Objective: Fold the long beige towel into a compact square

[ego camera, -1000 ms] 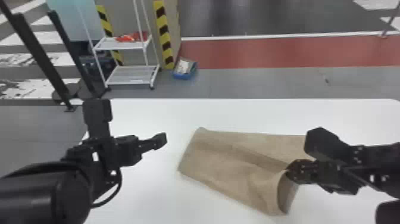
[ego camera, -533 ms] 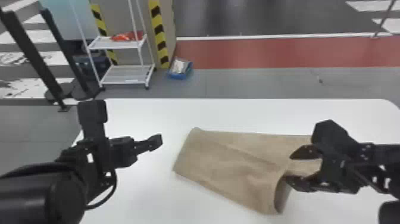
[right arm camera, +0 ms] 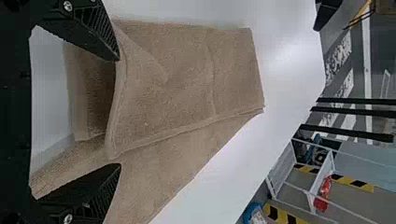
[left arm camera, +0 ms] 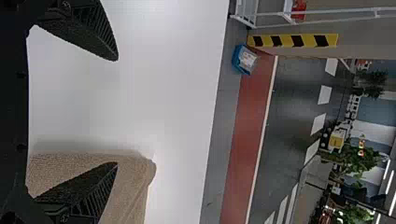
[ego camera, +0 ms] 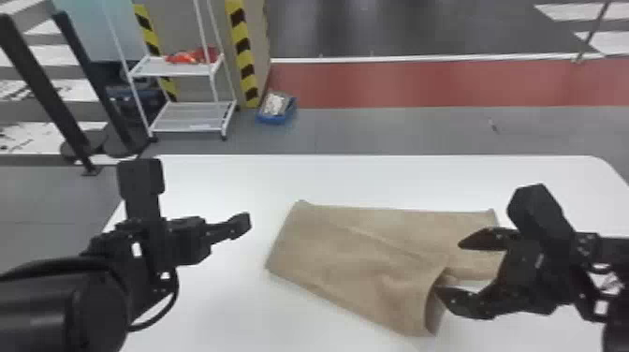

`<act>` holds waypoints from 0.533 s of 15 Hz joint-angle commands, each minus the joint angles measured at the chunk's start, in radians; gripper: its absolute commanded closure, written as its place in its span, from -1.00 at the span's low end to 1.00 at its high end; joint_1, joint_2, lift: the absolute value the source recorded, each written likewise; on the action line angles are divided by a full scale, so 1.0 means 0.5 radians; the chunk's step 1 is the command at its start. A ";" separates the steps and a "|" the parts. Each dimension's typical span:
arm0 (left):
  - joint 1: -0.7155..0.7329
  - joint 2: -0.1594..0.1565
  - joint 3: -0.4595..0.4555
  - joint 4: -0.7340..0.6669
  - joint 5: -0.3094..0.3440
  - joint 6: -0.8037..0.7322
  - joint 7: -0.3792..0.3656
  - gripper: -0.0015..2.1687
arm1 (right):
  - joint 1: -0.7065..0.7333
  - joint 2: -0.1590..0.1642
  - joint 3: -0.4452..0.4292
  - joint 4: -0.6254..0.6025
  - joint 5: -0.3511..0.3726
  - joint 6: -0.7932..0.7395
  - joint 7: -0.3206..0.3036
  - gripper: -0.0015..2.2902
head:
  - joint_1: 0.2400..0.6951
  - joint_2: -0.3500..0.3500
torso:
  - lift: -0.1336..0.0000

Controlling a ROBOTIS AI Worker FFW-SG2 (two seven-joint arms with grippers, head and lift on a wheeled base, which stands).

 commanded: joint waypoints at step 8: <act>0.020 -0.014 0.024 -0.009 0.002 0.000 -0.003 -0.92 | -0.001 -0.120 0.004 -0.032 0.179 -0.175 0.214 -0.87 | 1.00 0.30 | -0.86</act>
